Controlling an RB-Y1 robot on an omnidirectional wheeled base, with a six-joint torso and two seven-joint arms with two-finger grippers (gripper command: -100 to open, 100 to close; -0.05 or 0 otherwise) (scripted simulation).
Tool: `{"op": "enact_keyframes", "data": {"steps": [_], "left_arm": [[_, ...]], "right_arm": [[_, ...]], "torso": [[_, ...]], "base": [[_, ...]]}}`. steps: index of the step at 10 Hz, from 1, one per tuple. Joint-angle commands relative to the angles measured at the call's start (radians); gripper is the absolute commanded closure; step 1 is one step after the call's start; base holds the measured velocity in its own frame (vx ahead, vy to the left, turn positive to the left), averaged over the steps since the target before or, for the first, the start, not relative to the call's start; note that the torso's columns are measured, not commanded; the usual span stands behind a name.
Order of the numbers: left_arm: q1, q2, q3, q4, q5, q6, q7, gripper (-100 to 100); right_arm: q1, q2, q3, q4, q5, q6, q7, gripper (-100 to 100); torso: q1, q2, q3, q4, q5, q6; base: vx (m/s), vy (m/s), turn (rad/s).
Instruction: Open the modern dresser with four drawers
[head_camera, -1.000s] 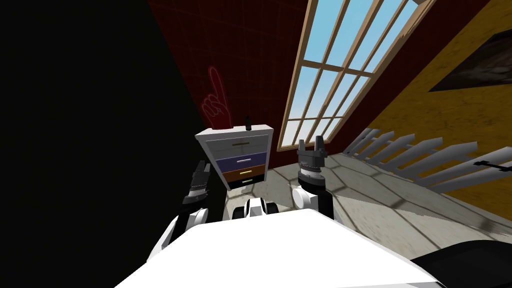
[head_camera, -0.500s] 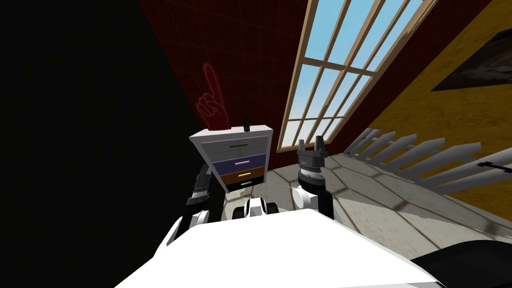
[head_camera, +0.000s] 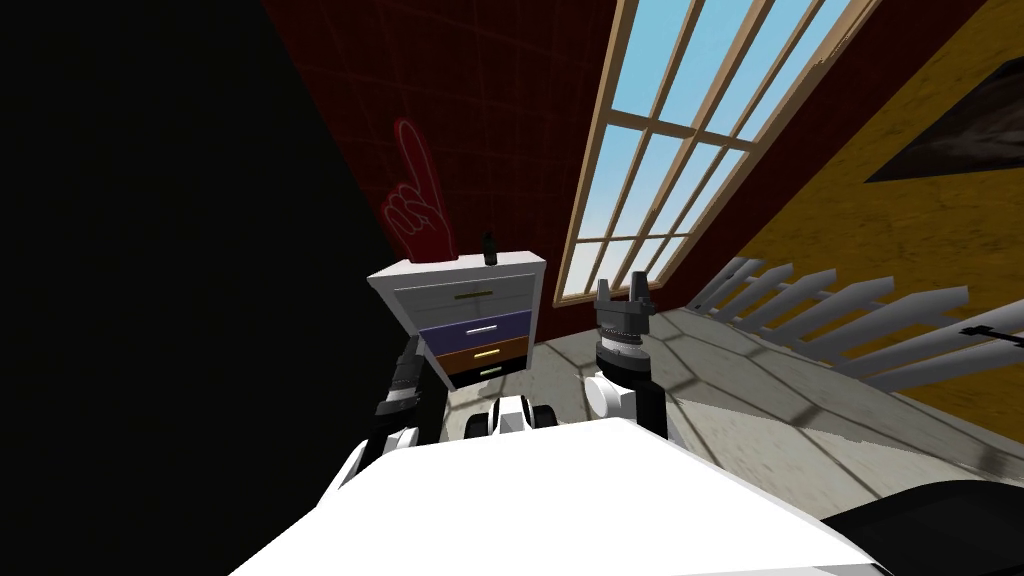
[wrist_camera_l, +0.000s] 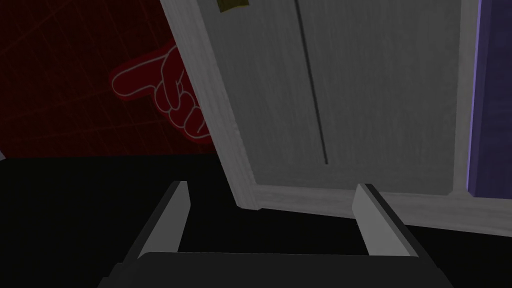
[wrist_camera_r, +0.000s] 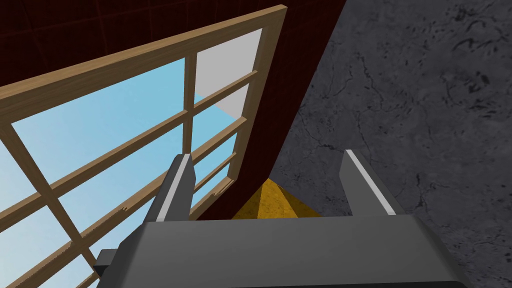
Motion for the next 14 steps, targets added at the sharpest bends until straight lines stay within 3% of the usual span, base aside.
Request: {"op": "enact_keyframes", "data": {"steps": [1, 8, 14], "left_arm": [[-0.020, -0.011, -0.002, 0.079, -0.010, -0.019, -0.009, -100], [-0.043, -0.025, -0.002, 0.226, -0.021, -0.048, -0.016, -100], [-0.074, -0.056, -0.002, 0.407, -0.037, -0.091, -0.027, -100]], "right_arm": [[0.000, 0.000, 0.000, 0.000, 0.000, 0.000, 0.000, 0], [0.000, 0.000, 0.000, 0.000, 0.000, 0.000, 0.000, 0], [0.000, 0.000, 0.000, 0.000, 0.000, 0.000, 0.000, 0]], "torso": [[0.000, 0.000, 0.000, 0.000, 0.000, 0.000], [0.000, -0.001, 0.000, 0.000, 0.000, 0.000], [0.000, 0.000, 0.000, 0.000, 0.000, 0.000]], "base": [[0.098, -0.039, -0.020], [0.061, -0.021, -0.008], [0.075, -0.029, -0.011]]}}
